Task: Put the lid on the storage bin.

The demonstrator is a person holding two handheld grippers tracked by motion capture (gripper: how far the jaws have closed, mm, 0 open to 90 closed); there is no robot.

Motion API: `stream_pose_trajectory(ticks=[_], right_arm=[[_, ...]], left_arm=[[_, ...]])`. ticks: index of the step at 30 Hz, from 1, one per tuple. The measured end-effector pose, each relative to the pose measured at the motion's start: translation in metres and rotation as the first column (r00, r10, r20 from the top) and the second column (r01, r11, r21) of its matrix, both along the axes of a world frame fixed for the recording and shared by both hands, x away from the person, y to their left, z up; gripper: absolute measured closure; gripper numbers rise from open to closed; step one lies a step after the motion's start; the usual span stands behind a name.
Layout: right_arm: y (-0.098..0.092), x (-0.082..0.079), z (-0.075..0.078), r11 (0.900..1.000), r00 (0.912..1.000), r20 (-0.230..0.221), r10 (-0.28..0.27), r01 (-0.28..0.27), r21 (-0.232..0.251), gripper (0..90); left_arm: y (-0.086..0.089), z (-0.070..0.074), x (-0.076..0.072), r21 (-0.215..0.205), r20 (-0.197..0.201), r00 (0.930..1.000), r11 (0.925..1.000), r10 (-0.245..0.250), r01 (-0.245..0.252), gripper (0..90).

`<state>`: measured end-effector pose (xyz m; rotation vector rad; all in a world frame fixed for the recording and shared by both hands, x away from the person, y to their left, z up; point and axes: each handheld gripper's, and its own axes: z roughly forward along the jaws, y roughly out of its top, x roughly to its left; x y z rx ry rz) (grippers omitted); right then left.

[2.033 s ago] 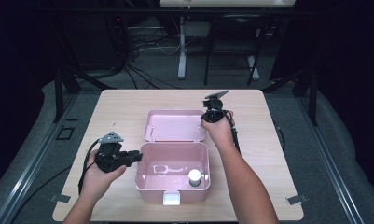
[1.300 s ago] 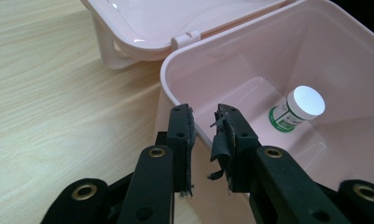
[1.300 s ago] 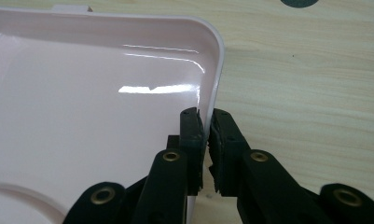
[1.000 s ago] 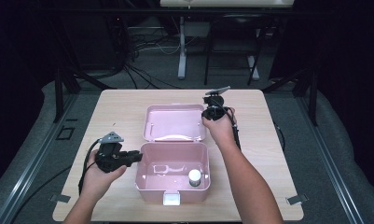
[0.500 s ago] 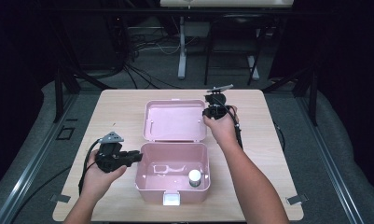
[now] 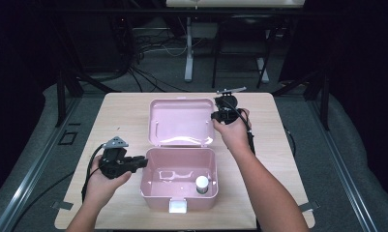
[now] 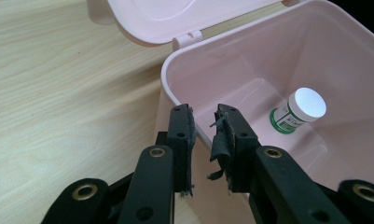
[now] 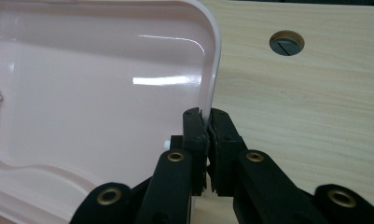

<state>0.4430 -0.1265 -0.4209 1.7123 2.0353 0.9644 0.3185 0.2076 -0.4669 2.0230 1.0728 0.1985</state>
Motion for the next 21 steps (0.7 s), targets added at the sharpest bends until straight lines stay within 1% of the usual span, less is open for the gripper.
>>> stream_pose_trajectory(ticks=[3, 5, 7, 12, 15, 18, 19, 21], right_arm=[[0.0, -0.004, 0.004, 1.0, 0.9998, 0.021, 0.005, -0.006, 0.0, 87.1], [-0.001, -0.005, 0.005, 1.0, 0.9997, 0.024, 0.008, -0.008, -0.001, 87.1], [-0.001, -0.009, 0.009, 1.0, 0.9993, 0.034, 0.017, -0.016, -0.006, 87.2], [-0.001, -0.015, 0.015, 1.0, 0.9982, 0.053, 0.029, -0.028, -0.013, 87.3], [-0.003, -0.021, 0.018, 0.999, 0.9965, 0.074, 0.037, -0.037, -0.007, 87.3], [-0.004, -0.028, 0.021, 0.999, 0.9932, 0.106, 0.048, -0.048, -0.006, 87.6], [-0.004, -0.03, 0.022, 0.999, 0.9934, 0.104, 0.048, -0.048, -0.004, 87.6], [-0.005, -0.033, 0.024, 0.998, 0.9907, 0.123, 0.058, -0.058, -0.005, 87.7]], left_arm=[[0.0, 0.0, 0.0, 0.001, 0.0, 1.0, 1.0, 0.0, 0.0, 76.0], [0.0, 0.0, 0.0, 0.0, 0.0, 1.0, 1.0, 0.0, 0.0, 76.1], [0.0, 0.0, 0.0, 0.001, 0.0, 1.0, 1.0, 0.001, -0.001, 76.0], [0.0, 0.0, 0.0, 0.003, 0.0, 1.0, 1.0, -0.001, 0.001, 76.1], [0.0, 0.0, 0.0, 0.001, -0.001, 1.0, 1.0, -0.002, 0.002, 76.1], [0.0, 0.0, 0.0, 0.001, -0.001, 1.0, 1.0, -0.001, 0.001, 76.1], [0.0, 0.0, 0.0, 0.001, -0.001, 1.0, 1.0, -0.001, 0.001, 76.1], [0.0, 0.0, 0.0, 0.002, -0.002, 1.0, 1.0, 0.002, -0.002, 76.1]])
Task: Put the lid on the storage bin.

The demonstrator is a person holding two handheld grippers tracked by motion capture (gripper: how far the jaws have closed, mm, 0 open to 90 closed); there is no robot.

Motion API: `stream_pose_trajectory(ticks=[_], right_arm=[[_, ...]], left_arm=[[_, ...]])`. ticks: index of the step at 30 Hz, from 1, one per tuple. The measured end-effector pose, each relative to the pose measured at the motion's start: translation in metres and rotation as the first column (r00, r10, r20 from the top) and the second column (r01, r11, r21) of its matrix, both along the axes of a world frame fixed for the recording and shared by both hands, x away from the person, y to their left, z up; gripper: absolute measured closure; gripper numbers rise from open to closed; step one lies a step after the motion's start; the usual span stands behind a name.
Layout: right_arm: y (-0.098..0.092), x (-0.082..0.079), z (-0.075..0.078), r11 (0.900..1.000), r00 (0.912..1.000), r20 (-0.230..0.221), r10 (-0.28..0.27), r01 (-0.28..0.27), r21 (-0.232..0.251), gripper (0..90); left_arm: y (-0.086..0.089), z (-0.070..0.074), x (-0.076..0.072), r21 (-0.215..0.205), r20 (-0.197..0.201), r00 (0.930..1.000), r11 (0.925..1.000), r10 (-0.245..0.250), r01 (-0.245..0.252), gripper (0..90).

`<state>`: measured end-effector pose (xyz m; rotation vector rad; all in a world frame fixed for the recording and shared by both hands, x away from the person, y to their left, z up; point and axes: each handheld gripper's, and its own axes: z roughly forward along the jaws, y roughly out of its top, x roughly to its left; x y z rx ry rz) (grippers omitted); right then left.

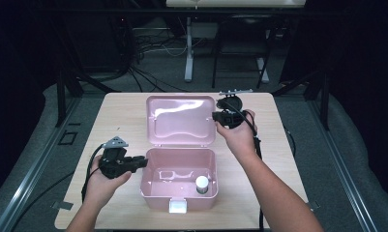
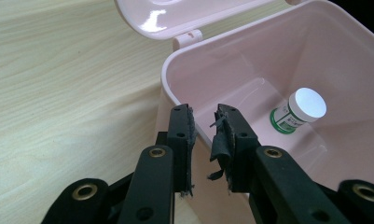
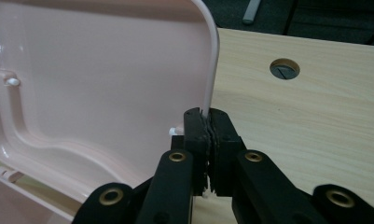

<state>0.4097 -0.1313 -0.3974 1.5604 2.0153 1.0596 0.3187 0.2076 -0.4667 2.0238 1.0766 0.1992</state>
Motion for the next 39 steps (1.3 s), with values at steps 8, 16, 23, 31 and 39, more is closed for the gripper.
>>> stream_pose_trajectory(ticks=[8, 16, 23, 31, 39], right_arm=[[-0.002, -0.016, 0.007, 0.999, 0.9986, 0.043, 0.03, -0.03, -0.011, 87.6], [-0.005, -0.028, 0.008, 0.999, 0.996, 0.076, 0.047, -0.047, -0.001, 87.6], [-0.007, -0.036, 0.009, 0.998, 0.9941, 0.095, 0.051, -0.053, 0.014, 87.6], [-0.01, -0.048, 0.007, 0.997, 0.9893, 0.131, 0.064, -0.068, 0.024, 87.6], [-0.01, -0.06, 0.006, 0.997, 0.9832, 0.167, 0.074, -0.077, 0.014, 87.8]], left_arm=[[0.0, 0.0, 0.0, 0.0, 0.0, 1.0, 1.0, -0.002, 0.002, 76.1], [0.0, 0.0, 0.0, 0.0, 0.001, 1.0, 1.0, -0.001, 0.001, 76.2], [0.0, 0.0, 0.0, 0.002, 0.003, 1.0, 1.0, -0.003, 0.003, 76.3], [-0.001, 0.0, 0.0, -0.001, 0.001, 1.0, 1.0, 0.0, 0.0, 76.3], [-0.001, 0.0, 0.0, 0.002, 0.002, 1.0, 1.0, 0.0, 0.0, 76.4]])
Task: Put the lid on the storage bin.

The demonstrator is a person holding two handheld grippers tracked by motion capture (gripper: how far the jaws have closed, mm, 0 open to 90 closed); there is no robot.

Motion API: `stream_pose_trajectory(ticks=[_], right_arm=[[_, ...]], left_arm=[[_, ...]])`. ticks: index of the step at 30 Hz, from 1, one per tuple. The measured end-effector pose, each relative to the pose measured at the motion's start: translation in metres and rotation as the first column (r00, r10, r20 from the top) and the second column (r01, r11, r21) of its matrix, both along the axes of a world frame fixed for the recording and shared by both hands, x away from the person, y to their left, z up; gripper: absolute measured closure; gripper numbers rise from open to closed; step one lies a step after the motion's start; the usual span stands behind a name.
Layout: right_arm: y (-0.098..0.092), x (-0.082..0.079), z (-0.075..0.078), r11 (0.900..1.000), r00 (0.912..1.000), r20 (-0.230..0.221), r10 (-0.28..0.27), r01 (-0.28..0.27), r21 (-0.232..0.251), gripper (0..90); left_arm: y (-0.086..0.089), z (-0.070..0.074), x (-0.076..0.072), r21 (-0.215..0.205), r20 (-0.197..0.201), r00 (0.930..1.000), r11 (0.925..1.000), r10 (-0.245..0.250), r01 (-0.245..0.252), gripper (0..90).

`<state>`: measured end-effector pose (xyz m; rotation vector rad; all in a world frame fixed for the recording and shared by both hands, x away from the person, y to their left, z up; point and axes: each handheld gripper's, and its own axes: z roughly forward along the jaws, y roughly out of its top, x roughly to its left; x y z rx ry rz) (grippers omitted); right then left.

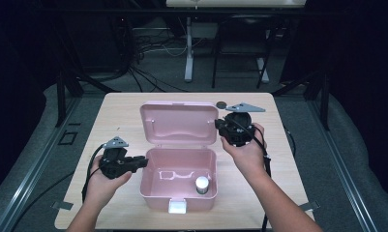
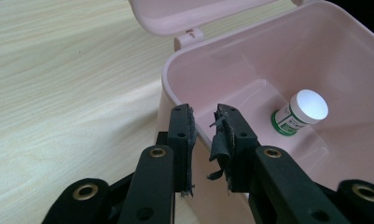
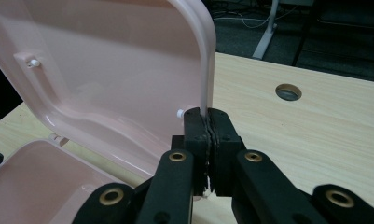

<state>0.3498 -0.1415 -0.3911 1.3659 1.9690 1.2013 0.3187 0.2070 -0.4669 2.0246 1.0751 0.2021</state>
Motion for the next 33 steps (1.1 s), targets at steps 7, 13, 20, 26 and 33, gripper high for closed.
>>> stream_pose_trajectory(ticks=[7, 13, 20, 26, 33], right_arm=[[0.0, -0.006, 0.0, 1.0, 0.9998, 0.015, 0.008, -0.008, -0.006, 87.7], [0.0, -0.012, -0.002, 1.0, 0.9993, 0.036, 0.01, -0.01, -0.016, 87.8], [0.0, -0.017, -0.004, 1.0, 0.9981, 0.059, 0.015, -0.014, -0.022, 87.8], [0.0, -0.019, -0.006, 1.0, 0.9969, 0.077, 0.011, -0.01, -0.018, 87.7], [0.0, -0.021, -0.007, 1.0, 0.996, 0.088, 0.013, -0.012, -0.018, 87.7]], left_arm=[[0.0, 0.0, 0.0, -0.002, -0.001, 1.0, 1.0, 0.002, -0.002, 76.4], [0.0, 0.0, 0.0, 0.0, 0.0, 1.0, 1.0, 0.001, -0.001, 76.4], [0.0, 0.0, 0.0, -0.004, -0.003, 1.0, 1.0, 0.001, -0.001, 76.4], [0.0, 0.001, 0.0, -0.002, -0.005, 1.0, 1.0, 0.001, -0.001, 76.3], [0.005, 0.009, 0.0, -0.016, 0.033, 0.9994, 0.9998, 0.013, -0.012, 76.4]])
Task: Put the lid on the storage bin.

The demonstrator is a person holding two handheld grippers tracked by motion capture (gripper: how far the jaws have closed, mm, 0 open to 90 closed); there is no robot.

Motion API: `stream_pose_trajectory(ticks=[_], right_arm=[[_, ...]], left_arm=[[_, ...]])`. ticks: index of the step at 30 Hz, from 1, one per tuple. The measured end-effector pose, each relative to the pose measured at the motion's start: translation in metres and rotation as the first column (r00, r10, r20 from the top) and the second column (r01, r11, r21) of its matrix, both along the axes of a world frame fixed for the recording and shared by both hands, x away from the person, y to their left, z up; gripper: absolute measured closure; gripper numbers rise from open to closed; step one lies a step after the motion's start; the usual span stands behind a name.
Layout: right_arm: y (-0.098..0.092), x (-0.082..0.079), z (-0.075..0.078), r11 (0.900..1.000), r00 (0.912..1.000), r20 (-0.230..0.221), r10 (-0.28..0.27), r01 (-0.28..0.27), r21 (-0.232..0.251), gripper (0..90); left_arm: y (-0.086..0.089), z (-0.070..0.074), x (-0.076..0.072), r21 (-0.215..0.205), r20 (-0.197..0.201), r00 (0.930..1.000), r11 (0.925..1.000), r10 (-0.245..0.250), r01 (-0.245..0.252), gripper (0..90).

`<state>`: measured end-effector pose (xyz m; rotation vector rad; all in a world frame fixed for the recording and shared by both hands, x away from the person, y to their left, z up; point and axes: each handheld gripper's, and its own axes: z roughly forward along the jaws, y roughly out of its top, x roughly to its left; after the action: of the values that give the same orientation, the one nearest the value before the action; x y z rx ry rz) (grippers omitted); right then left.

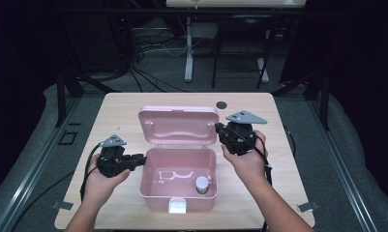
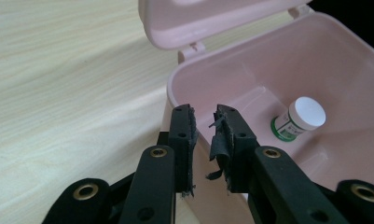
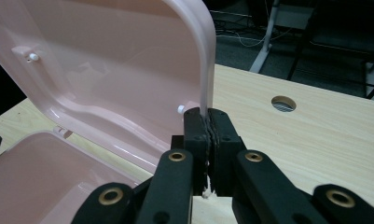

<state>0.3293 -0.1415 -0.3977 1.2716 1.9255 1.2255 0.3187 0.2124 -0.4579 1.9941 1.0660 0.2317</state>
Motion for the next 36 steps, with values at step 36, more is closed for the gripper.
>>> stream_pose_trajectory(ticks=[36], right_arm=[[0.0, -0.006, -0.001, 1.0, 0.9999, 0.014, 0.008, -0.008, -0.001, 87.2]], left_arm=[[-0.003, 0.069, 0.01, -0.083, 0.344, 0.9309, 0.9915, 0.123, -0.101, 73.6]])
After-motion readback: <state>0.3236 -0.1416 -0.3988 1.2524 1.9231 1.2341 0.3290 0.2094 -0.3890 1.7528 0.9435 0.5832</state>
